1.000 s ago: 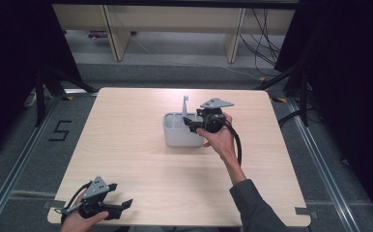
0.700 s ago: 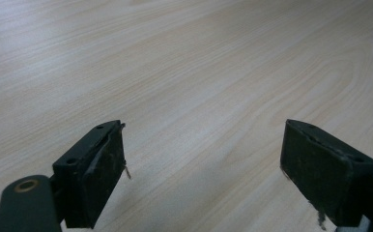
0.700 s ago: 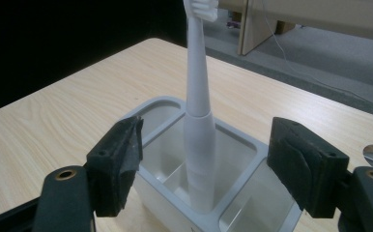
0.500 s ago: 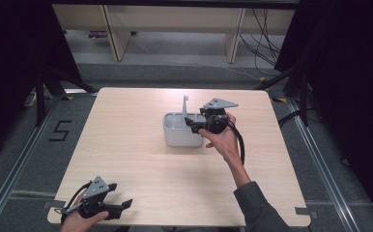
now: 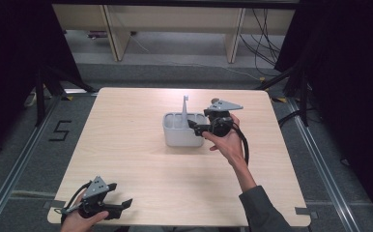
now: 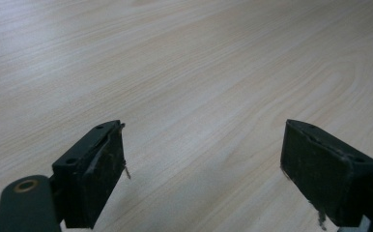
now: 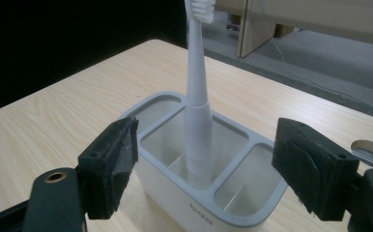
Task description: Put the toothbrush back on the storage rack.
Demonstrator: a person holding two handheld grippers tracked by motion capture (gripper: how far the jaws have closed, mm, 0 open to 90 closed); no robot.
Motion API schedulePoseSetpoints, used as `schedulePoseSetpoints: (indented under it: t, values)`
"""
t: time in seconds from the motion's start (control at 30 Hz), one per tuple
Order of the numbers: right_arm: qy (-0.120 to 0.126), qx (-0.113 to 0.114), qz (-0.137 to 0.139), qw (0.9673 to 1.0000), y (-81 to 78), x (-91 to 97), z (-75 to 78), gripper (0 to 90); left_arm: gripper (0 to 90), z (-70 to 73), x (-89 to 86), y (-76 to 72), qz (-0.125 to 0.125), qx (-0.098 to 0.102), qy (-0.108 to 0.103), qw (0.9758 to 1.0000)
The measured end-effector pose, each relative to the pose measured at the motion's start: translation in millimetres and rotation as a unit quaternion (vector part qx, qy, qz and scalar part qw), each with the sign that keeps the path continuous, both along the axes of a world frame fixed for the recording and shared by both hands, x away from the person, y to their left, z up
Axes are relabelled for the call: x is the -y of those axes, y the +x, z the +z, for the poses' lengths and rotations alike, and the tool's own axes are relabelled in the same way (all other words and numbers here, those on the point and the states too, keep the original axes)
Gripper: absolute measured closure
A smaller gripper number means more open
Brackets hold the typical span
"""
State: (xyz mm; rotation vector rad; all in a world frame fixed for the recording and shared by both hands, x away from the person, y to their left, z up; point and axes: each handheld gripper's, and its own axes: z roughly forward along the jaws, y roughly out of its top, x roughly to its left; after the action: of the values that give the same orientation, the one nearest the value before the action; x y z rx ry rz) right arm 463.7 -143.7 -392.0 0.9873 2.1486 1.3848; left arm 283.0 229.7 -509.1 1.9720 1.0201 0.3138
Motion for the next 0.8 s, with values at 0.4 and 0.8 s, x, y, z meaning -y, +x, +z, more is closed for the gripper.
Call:
schedulePoseSetpoints:
  t: [0.4,0.8]
  values:
    - [0.000,0.004,0.001,1.0000,-10.3,8.5,2.0,25.9,14.9,-0.3,0.0,0.5,-0.002,0.001,0.001,1.0000]
    - [-0.005,0.005,0.008,0.9999,-21.0,7.7,5.1,25.8,14.8,-0.5,0.6,0.2,-0.001,0.000,-0.001,1.0000]
